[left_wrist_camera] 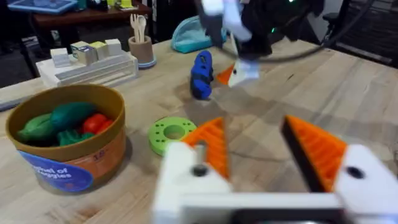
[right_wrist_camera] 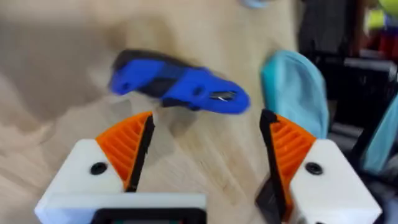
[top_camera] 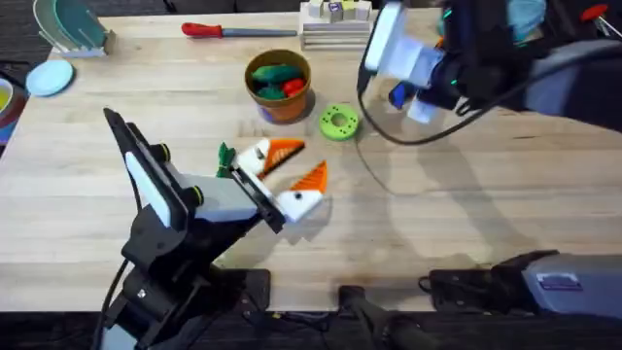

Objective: Pick up the gripper from the table and insert it into the empty holder that is missing its gripper. Then pick up a screw, insert it into the mounting hole, and use the screwdriver to tighten it. Finally, clean up the table by picking up the vegetable and placing it into the bucket.

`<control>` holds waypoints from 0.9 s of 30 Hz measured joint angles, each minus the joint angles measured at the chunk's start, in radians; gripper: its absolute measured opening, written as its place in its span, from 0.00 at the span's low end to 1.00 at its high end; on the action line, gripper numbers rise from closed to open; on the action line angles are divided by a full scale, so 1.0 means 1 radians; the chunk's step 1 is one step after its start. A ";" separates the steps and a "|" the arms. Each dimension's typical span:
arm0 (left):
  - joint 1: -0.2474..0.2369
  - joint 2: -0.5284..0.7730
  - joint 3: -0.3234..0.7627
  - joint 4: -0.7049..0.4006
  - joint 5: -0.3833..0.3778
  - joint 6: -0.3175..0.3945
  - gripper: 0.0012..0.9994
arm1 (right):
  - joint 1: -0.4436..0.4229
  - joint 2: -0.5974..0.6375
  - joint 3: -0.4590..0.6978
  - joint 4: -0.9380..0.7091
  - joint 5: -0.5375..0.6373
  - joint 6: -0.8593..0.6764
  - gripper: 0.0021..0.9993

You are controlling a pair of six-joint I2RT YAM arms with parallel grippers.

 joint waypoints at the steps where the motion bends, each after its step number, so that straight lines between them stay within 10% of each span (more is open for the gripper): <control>1: 0.000 0.000 0.000 0.000 0.000 0.000 0.66 | 0.000 -0.031 0.000 -0.002 -0.001 0.053 0.99; 4: 0.000 0.000 0.000 0.000 -0.001 -0.004 0.98 | 0.002 -0.142 0.000 -0.021 -0.004 0.227 0.99; 17: 0.000 0.000 0.018 -0.037 -0.111 -0.079 0.99 | 0.005 -0.478 0.000 -0.083 -0.213 0.669 0.99; 27: 0.000 0.169 0.525 -0.539 -0.492 -0.259 0.99 | 0.005 -0.477 0.000 -0.110 -0.249 0.786 0.99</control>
